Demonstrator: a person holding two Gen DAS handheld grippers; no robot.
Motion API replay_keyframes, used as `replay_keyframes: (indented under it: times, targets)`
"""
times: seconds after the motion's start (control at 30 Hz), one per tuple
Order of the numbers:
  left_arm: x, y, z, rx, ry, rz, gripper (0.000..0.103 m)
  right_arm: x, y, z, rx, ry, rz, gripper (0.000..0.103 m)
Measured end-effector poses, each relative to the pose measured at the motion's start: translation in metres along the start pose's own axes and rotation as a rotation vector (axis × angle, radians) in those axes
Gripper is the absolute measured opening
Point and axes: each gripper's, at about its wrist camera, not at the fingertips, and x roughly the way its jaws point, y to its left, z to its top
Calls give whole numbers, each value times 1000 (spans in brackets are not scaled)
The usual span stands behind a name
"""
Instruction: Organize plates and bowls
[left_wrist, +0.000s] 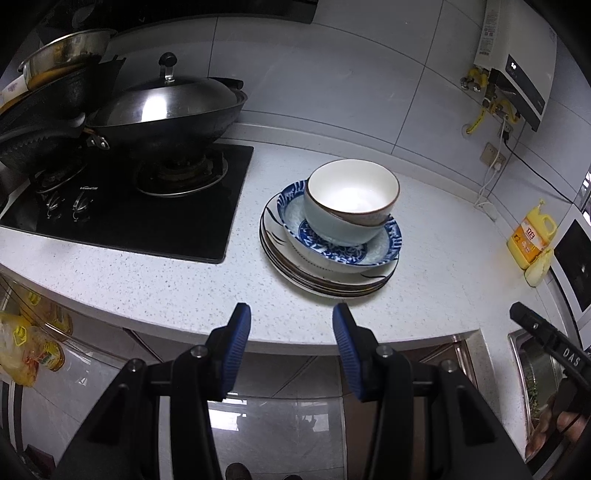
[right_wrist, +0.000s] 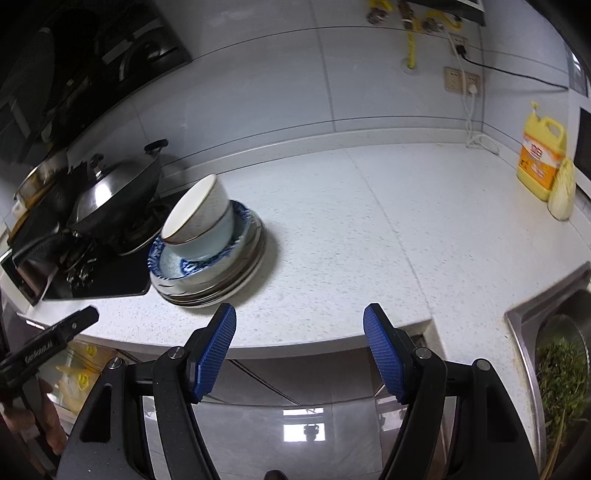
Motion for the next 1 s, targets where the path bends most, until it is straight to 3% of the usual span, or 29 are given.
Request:
replay_keyframes:
  times: [0.23,0.73,1.0]
  targets:
    - [0,-16,4,59,0,-26,44,-16,-29,3,43,-16,-49,69]
    - [0,-34,25,169,-22,-134,44,-41,-41,13,110,-76,-114,71]
    - [-3,-31,21,165,-25,-103,44,-33,-36,18,62,-61,-95,71]
